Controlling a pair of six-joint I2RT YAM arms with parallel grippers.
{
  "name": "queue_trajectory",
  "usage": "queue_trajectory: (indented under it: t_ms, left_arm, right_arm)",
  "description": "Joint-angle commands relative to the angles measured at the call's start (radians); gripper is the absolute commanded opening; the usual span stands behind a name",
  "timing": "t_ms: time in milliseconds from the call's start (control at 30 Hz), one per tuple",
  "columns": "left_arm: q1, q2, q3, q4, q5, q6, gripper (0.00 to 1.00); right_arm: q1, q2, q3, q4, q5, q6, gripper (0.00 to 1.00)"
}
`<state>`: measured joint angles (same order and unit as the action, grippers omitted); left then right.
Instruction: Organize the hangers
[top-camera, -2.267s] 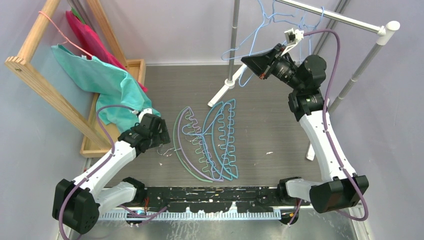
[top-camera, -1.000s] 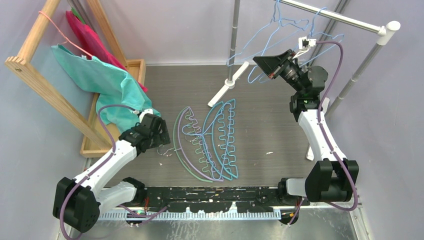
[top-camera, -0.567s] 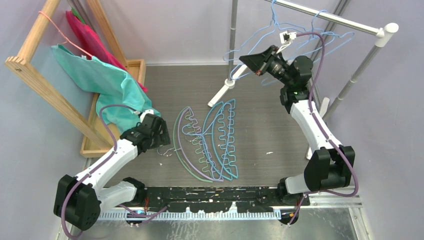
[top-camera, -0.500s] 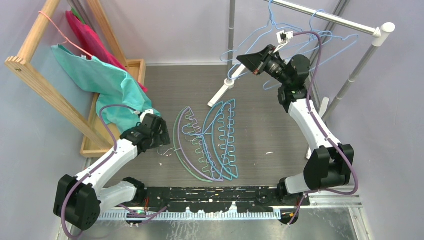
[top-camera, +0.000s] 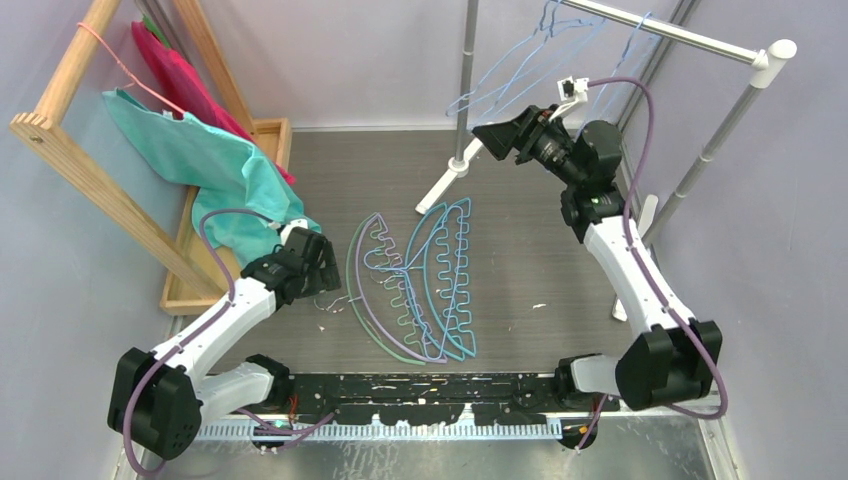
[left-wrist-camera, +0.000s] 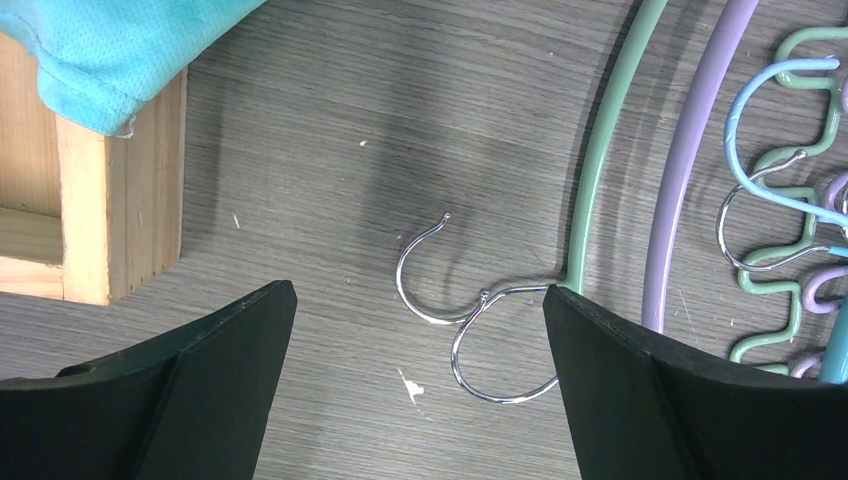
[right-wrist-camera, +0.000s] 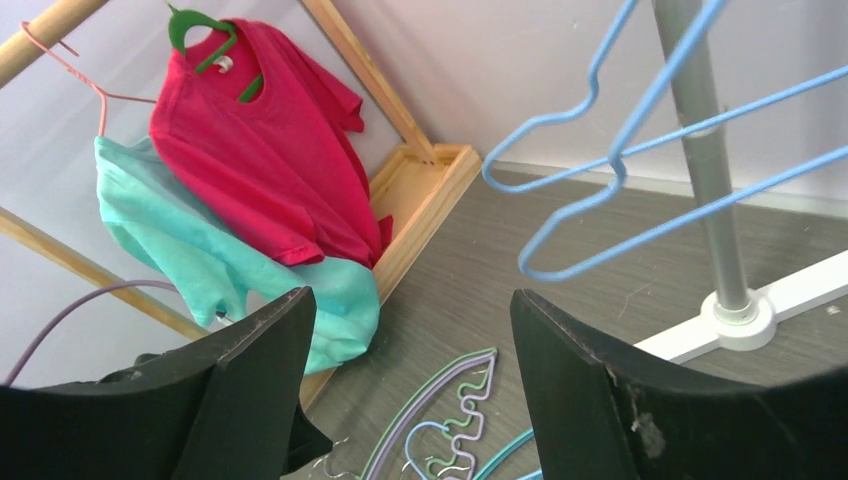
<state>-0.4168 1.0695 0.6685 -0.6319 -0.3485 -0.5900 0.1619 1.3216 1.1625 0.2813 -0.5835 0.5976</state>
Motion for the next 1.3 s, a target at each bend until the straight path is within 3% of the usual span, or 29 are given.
queue_trajectory:
  t_ms: [0, 267, 533, 767, 1000, 1100, 1267]
  left_arm:
    - [0.006, 0.002, -0.001, 0.034, -0.014, -0.001, 0.98]
    - [0.006, -0.008, -0.006, 0.032, -0.013, -0.001, 0.98]
    - [0.006, 0.012, 0.001, 0.035, -0.009, -0.001, 0.98]
    - [0.006, 0.005, 0.002, 0.024, -0.014, -0.002, 0.98]
    - [0.006, 0.016, 0.006, 0.020, -0.020, -0.004, 0.98]
    - [0.006, 0.012, 0.005, 0.021, -0.020, -0.005, 0.98]
    - [0.006, 0.013, 0.005, 0.021, -0.019, -0.005, 0.98]
  right_arm:
    - [0.004, -0.112, 0.021, -0.038, 0.067, -0.081, 0.78]
    - [0.054, -0.229, 0.038, -0.251, 0.150, -0.198, 0.82]
    - [0.390, -0.287, 0.020, -0.496, 0.298, -0.368, 0.77]
    - [0.668, -0.231, -0.030, -0.636, 0.499, -0.438, 0.74]
    - [0.889, -0.053, -0.191, -0.568, 0.566, -0.298, 0.60]
    - [0.920, 0.034, -0.270, -0.495, 0.553, -0.229, 0.52]
    - [0.931, 0.098, -0.321, -0.424, 0.590, -0.176, 0.47]
